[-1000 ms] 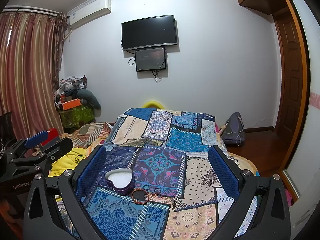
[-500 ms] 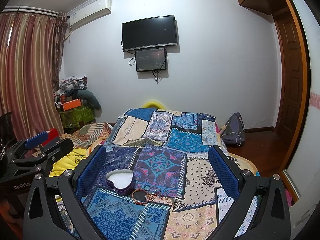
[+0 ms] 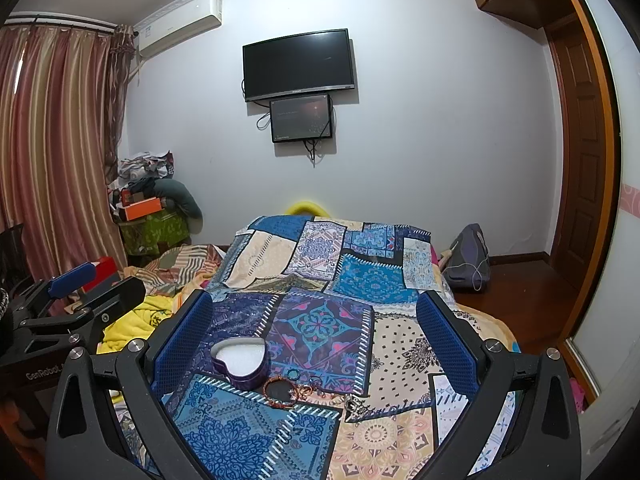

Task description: Organize jewelry

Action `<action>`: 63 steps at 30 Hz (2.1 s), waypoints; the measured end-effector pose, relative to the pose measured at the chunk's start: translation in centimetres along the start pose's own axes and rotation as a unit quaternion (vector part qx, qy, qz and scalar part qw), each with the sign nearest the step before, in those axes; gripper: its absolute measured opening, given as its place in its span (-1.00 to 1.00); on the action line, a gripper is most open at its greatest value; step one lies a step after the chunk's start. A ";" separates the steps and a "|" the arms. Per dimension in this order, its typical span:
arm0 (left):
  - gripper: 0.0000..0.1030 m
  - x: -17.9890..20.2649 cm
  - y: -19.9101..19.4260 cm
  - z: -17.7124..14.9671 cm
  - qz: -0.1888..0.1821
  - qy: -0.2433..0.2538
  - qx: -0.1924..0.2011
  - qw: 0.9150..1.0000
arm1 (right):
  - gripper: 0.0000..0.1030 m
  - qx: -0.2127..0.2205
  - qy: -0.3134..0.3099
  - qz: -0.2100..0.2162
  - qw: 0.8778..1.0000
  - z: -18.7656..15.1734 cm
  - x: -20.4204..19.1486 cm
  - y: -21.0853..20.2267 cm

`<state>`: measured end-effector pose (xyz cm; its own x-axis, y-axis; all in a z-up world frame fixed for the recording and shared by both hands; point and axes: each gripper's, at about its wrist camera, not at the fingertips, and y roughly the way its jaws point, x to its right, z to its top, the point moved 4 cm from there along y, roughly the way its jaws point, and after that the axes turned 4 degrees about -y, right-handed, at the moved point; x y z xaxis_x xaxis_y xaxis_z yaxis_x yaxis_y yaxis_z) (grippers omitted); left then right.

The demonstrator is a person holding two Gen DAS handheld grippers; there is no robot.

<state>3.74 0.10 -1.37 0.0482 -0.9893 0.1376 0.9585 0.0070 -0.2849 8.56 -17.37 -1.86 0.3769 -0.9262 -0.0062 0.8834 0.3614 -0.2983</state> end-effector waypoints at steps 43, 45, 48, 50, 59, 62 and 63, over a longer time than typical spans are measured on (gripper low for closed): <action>0.99 -0.9 8.0 -3.2 -0.016 -0.014 -0.124 0.992 | 0.96 -0.070 0.009 -0.018 0.997 -3.5 2.9 4.9; 0.99 -1.0 9.6 -4.2 -0.015 -0.018 -0.148 0.989 | 0.96 -0.096 0.019 -0.027 0.995 -4.8 4.0 6.3; 0.99 -1.1 11.9 -5.9 -0.009 -0.019 -0.188 0.982 | 0.96 -0.123 0.029 -0.034 0.991 -6.0 5.1 7.7; 0.99 -1.1 13.4 -7.2 -0.008 -0.021 -0.216 0.976 | 0.96 -0.141 0.032 -0.037 0.989 -6.7 5.7 8.3; 0.99 -0.2 17.7 -12.0 -0.036 -0.006 -0.305 0.952 | 0.95 -0.224 0.033 -0.007 0.974 -10.9 6.6 11.8; 0.98 0.5 18.7 -13.8 -0.046 0.013 -0.335 0.941 | 0.90 -0.246 0.029 0.011 0.969 -12.1 6.4 12.8; 0.91 0.6 18.9 -14.3 -0.042 0.018 -0.342 0.939 | 0.88 -0.250 0.027 0.016 0.968 -12.4 6.3 13.0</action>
<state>17.90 -2.40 -20.24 -0.0405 -0.9866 0.1578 0.5532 -0.1537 -0.8188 18.93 -19.85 -17.62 0.3740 -0.9249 -0.0686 0.6209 0.3047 -0.7222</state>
